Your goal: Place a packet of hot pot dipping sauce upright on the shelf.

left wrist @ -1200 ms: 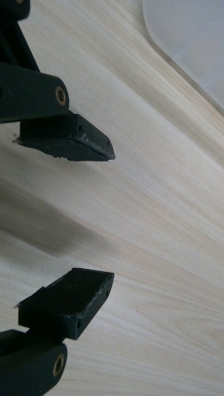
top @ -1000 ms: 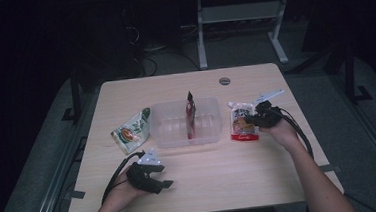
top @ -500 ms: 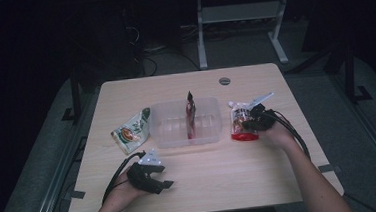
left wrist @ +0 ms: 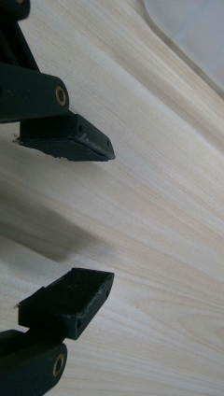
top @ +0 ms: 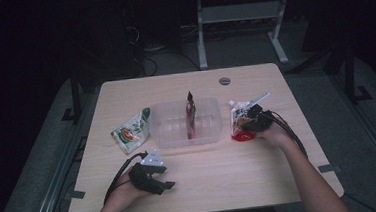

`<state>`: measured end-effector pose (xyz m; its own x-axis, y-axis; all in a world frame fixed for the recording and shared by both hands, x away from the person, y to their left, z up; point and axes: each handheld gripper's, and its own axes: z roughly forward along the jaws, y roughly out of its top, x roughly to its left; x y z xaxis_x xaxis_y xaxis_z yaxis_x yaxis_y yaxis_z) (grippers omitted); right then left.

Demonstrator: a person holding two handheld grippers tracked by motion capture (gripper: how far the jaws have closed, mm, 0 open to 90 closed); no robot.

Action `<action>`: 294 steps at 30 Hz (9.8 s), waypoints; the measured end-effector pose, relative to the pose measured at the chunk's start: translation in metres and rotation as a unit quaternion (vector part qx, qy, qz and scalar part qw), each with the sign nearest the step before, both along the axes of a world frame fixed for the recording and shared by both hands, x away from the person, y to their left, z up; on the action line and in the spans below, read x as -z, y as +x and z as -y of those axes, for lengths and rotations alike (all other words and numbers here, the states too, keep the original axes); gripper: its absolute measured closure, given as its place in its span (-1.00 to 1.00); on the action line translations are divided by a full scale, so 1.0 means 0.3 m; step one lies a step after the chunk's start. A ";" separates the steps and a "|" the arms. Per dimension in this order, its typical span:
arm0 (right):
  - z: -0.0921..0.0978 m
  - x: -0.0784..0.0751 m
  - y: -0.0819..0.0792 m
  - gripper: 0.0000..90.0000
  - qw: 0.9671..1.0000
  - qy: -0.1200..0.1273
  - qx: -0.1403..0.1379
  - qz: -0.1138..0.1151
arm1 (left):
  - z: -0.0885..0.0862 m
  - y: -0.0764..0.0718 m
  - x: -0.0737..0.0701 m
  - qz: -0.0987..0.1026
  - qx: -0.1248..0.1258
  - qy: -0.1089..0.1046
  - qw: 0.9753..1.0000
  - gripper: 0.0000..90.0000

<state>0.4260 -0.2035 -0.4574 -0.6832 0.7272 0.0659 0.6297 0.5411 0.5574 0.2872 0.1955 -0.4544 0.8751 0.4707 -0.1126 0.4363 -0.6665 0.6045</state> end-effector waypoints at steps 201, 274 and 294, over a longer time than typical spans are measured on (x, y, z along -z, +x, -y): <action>-0.209 -0.020 -0.361 0.99 0.945 0.249 -0.187 -0.102 | 0.148 0.008 -0.072 0.014 0.063 -0.026 0.998 0.81; -0.166 -0.218 -0.371 0.99 0.911 0.339 -0.235 -0.023 | 0.111 0.029 -0.064 -0.023 0.042 -0.067 0.997 0.65; -0.253 -0.330 -0.305 0.99 0.909 0.329 -0.257 -0.003 | 0.085 0.030 -0.055 -0.038 0.032 -0.061 0.997 -0.16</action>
<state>0.3346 -0.1276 -0.3585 -0.9192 0.1142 0.3768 0.3932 0.3151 0.8638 0.2961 0.1701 -0.4378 0.8895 0.3939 -0.2315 0.4428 -0.6181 0.6495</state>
